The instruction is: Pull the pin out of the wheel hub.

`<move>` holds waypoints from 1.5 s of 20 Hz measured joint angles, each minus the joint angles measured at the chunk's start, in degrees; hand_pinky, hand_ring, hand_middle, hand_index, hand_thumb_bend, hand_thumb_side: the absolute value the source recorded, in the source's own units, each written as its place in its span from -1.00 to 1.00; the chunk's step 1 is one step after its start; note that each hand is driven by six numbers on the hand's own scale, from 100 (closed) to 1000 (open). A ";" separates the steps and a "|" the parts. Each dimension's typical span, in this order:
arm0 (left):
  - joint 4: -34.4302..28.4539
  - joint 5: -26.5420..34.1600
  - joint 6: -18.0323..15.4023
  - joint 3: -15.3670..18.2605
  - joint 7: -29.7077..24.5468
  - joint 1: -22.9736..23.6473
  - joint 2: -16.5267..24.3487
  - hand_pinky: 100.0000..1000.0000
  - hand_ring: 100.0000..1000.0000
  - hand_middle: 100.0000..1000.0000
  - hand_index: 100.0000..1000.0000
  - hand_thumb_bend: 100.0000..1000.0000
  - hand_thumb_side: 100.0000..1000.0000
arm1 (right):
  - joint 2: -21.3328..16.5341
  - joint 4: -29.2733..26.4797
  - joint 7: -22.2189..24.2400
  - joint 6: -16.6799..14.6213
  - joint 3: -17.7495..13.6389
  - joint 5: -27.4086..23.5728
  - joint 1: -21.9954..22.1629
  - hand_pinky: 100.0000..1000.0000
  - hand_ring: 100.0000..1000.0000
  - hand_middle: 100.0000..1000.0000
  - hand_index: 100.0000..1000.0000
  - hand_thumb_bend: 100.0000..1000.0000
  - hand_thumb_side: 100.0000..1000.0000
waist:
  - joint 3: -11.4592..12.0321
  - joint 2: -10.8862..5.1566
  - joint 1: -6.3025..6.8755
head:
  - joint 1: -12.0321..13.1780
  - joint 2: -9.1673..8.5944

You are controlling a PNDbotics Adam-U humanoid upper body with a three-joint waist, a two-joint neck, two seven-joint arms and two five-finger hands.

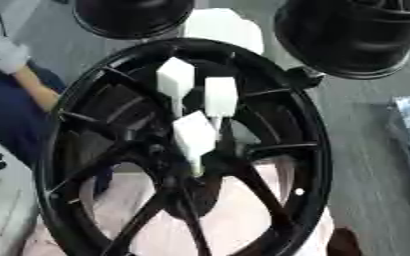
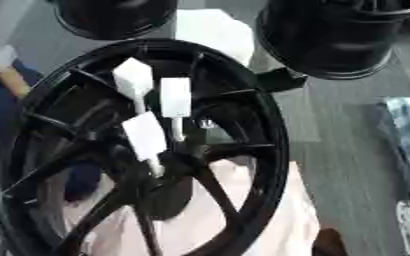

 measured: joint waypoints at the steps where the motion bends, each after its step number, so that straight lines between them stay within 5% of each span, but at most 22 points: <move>1: 0.00 -0.01 0.00 -0.06 0.00 0.00 0.00 0.06 0.01 0.02 0.37 -0.97 0.77 | -0.36 0.00 0.36 0.25 0.05 -0.10 0.00 0.36 0.59 0.18 0.29 -1.00 0.23 | 0.03 -0.02 -0.04 | 0.02 0.01; 5: 0.01 -0.02 0.00 -0.27 0.00 0.08 0.00 0.06 0.01 0.02 0.37 -0.97 0.77 | -2.79 -0.02 3.14 2.49 0.72 -1.53 -0.51 0.36 0.59 0.18 0.29 -1.00 0.23 | 0.12 -0.33 -0.29 | 0.14 0.08; 7: 0.02 -0.05 0.02 -0.30 -0.01 0.14 0.00 0.06 0.01 0.02 0.37 -0.97 0.77 | -3.36 -0.14 4.59 3.40 0.72 -1.97 -0.60 0.41 0.65 0.32 0.36 -1.00 0.06 | 0.21 -0.47 -0.44 | 0.11 0.19; 10: 0.26 -0.54 0.14 -0.45 -0.13 0.42 0.15 0.06 0.01 0.02 0.37 -0.97 0.77 | -5.89 -2.23 6.98 4.83 2.79 -1.23 -3.40 0.41 0.65 0.32 0.37 -1.00 0.05 | 0.39 -1.28 -1.92 | -0.03 0.59; 12: 0.35 -0.65 0.14 -0.48 -0.14 0.66 0.19 0.06 0.01 0.02 0.37 -0.98 0.77 | -8.55 -3.50 8.78 6.29 5.19 0.15 -4.69 0.44 0.63 0.35 0.41 -1.00 -0.07 | 0.27 -1.31 -2.02 | -0.03 0.68; 13: 0.35 -0.81 0.15 -0.60 -0.15 0.74 0.36 0.06 0.01 0.02 0.37 -0.98 0.77 | -9.96 -4.02 9.69 6.98 6.43 0.94 -5.31 0.44 0.61 0.33 0.42 -0.76 0.22 | 0.30 -1.40 -2.08 | -0.12 0.89; 14: 0.34 -1.03 0.15 -0.65 -0.15 0.79 0.68 0.06 0.01 0.02 0.37 -0.98 0.77 | -11.42 -4.79 10.64 7.68 7.76 1.78 -6.38 0.44 0.61 0.35 0.42 -1.00 -0.12 | 0.34 -1.47 -2.42 | -0.20 1.04; 17: 0.34 -1.49 0.15 -0.65 -0.15 1.26 1.66 0.06 0.01 0.02 0.37 -0.98 0.77 | -16.15 -7.72 13.58 10.09 12.24 4.57 -11.07 0.47 0.58 0.35 0.45 -1.00 -0.15 | 0.35 -1.66 -4.30 | -0.30 1.19; 22: 0.30 -1.95 0.16 -0.67 -0.16 1.33 2.48 0.06 0.01 0.02 0.37 -0.99 0.77 | -23.96 -8.57 18.44 13.73 20.15 9.38 -18.65 0.50 0.55 0.36 0.48 -0.84 -0.11 | 0.57 -1.67 -4.90 | -0.53 1.49; 30: -0.05 -2.30 0.43 -1.36 -0.54 1.25 2.66 0.06 0.02 0.02 0.37 -1.00 0.76 | -35.94 -6.68 25.92 10.54 32.42 15.52 -30.61 0.52 0.53 0.37 0.49 -0.79 -0.06 | 2.06 -1.64 -5.19 | -2.48 1.49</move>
